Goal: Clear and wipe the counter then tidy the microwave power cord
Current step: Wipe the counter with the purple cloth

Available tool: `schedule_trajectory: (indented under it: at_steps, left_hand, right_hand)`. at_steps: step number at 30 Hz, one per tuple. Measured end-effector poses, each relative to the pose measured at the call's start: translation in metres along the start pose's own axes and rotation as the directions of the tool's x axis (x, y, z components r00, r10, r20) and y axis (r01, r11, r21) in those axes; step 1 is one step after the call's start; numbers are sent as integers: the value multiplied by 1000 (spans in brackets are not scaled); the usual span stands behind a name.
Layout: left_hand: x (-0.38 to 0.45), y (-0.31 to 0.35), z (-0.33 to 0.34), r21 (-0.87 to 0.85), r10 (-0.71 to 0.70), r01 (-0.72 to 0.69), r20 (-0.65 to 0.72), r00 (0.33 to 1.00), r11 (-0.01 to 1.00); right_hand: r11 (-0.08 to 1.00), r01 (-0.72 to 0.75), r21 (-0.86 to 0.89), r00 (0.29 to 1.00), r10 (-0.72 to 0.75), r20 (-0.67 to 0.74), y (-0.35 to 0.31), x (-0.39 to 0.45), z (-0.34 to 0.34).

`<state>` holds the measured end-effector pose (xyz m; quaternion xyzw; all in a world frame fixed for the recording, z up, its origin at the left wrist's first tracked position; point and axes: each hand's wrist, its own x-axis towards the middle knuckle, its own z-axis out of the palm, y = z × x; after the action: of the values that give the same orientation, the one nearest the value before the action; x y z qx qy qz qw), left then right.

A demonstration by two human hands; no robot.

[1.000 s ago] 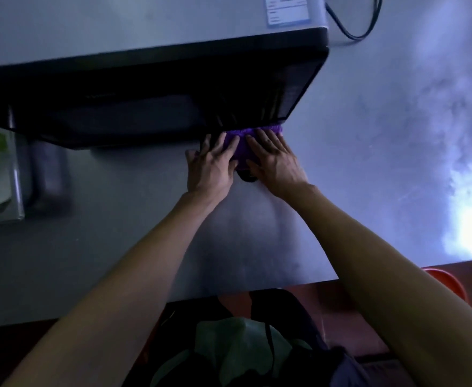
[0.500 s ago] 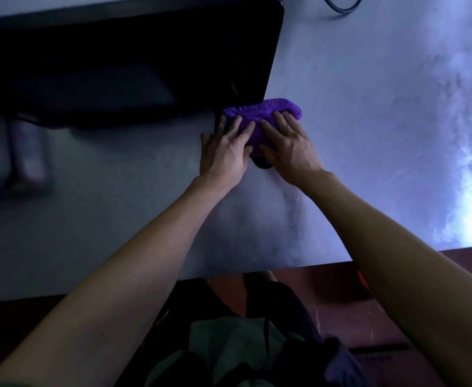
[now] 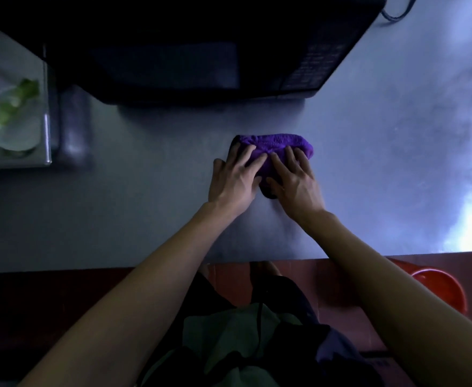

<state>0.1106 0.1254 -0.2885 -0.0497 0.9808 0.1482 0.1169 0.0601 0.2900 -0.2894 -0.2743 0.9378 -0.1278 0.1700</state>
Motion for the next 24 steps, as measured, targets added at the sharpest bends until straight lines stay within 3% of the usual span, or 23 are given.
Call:
schedule_trajectory:
  at_steps: [8, 15, 19, 24]
  left_hand:
    - [-72, -119, -16, -43, -102, 98, -94, 990, 994]
    - [-141, -217, -26, -23, -280, 280, -130, 951, 960]
    - [-170, -238, -27, -39, -367, 365, -111, 924, 930]
    - [-185, -221, -24, -33, -402, 401, -99, 910, 915]
  right_hand:
    - [994, 111, -21, 993, -111, 33, -129, 21, 42]
    - [969, 248, -18, 964, -244, 108, -243, 43, 76]
    - [951, 308, -27, 941, -300, 155, -277, 39, 85]
    - [924, 377, -58, 915, -363, 174, -272, 24, 86]
